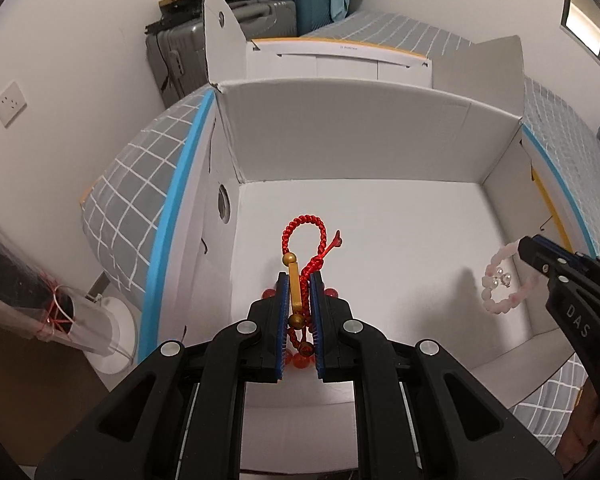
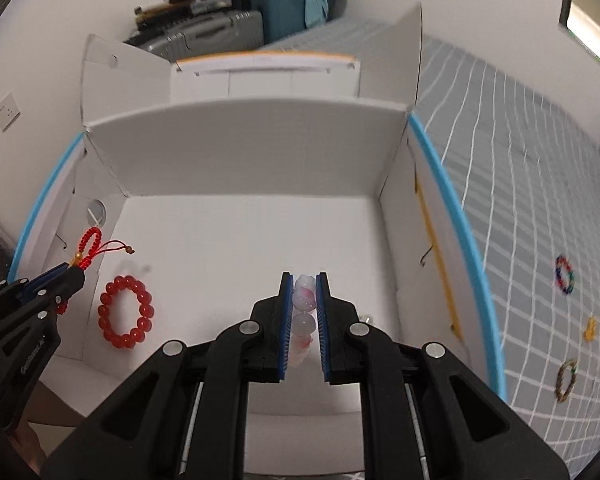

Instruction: Organize jewelry

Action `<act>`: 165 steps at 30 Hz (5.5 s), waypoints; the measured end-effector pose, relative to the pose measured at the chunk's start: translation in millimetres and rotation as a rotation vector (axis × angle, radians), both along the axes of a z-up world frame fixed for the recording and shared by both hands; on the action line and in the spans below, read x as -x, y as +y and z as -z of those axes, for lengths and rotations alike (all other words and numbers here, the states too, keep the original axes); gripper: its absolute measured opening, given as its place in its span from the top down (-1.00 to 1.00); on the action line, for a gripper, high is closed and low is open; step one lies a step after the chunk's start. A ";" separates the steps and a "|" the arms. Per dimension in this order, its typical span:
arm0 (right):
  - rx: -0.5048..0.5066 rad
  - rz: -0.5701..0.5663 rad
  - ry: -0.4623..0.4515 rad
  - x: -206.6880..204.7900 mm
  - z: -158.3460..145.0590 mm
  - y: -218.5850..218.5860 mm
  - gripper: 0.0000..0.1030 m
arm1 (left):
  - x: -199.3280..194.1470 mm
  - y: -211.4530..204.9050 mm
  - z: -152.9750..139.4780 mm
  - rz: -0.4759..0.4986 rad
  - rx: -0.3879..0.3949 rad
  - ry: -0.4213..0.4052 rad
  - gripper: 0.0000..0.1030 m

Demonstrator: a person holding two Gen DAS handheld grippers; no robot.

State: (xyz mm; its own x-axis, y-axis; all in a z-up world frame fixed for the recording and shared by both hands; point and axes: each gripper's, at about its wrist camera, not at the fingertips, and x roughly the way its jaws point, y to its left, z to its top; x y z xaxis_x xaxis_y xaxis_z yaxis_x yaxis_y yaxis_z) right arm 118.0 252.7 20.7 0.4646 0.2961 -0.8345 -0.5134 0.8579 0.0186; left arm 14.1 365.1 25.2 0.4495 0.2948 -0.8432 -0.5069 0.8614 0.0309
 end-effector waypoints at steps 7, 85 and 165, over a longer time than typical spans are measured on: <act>0.003 0.014 0.042 -2.9 11.5 0.3 0.76 | 0.5 -1.1 2.3 0.010 0.007 0.002 0.80; -0.002 0.532 0.040 -154.8 111.1 -453.8 -0.58 | -52.2 -402.3 116.2 0.608 0.025 -0.007 -0.72; -0.050 0.493 -0.277 -89.5 16.7 -423.0 0.82 | -116.9 -341.5 -19.2 0.453 -0.095 -0.312 0.85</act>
